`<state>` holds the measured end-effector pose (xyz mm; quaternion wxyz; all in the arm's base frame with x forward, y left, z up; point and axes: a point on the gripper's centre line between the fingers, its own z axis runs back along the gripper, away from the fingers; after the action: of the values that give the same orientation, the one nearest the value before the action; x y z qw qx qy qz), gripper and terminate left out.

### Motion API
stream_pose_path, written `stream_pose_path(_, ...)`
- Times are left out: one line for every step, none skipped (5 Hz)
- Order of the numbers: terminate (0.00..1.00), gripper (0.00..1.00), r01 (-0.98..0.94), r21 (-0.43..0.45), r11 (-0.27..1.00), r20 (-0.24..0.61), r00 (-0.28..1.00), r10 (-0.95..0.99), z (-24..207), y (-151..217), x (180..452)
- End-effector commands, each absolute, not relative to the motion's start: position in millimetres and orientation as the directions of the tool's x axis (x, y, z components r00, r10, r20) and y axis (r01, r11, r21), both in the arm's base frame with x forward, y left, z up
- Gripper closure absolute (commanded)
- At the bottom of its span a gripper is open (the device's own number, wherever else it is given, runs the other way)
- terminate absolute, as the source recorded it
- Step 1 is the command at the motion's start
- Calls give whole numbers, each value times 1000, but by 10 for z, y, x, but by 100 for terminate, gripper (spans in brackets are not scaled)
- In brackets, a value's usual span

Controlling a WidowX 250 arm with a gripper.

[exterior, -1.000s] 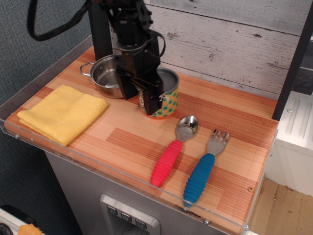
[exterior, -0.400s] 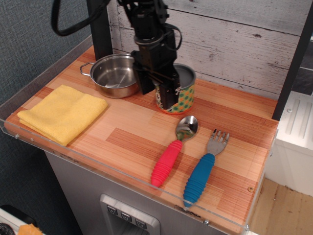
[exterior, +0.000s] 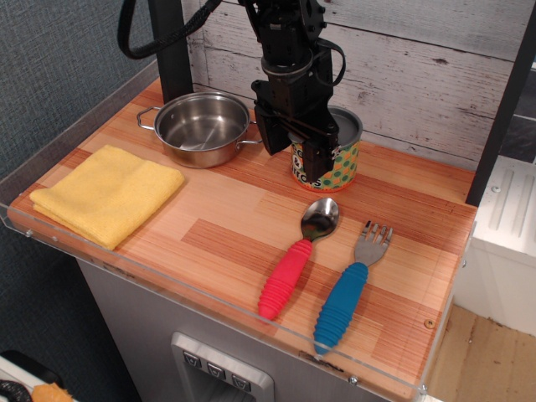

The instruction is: Move the can from the front of the table to the back.

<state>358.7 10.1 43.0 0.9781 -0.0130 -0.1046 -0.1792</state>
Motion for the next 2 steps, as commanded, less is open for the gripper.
stream_pose_path(0, 0, 331, 4, 944, 309, 897, -316, 599, 65, 3656)
stream_pose_path(0, 0, 262, 33, 964, 309, 915, -259, 727, 173, 3519)
